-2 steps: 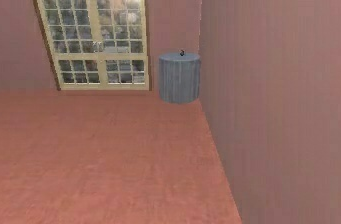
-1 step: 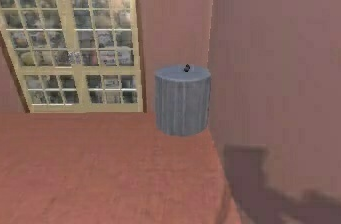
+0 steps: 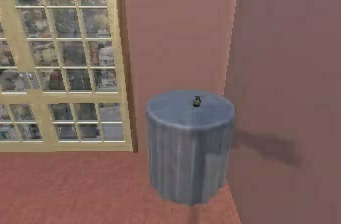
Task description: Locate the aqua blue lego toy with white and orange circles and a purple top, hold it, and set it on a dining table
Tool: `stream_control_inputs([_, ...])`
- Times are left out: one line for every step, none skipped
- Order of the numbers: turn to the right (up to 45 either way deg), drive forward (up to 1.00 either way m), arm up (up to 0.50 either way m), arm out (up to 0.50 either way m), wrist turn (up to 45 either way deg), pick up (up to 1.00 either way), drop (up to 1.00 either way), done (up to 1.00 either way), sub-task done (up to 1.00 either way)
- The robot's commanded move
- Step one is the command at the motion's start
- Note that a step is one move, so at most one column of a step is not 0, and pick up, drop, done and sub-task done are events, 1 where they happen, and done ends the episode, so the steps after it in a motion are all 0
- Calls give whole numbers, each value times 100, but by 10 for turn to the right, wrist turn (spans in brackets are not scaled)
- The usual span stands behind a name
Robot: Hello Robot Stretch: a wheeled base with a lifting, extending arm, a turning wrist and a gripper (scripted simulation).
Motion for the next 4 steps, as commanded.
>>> stream_control_inputs([0, 55, 0, 0, 0, 0, 0, 0, 0])
stream_control_inputs([120, 0, 0, 0, 0, 0, 0, 0, 0])
stream_control_inputs([30, 0, 0, 0, 0, 0, 0, 0, 0])
stream_control_inputs([-120, 0, 0, 0, 0, 0, 0, 0, 0])
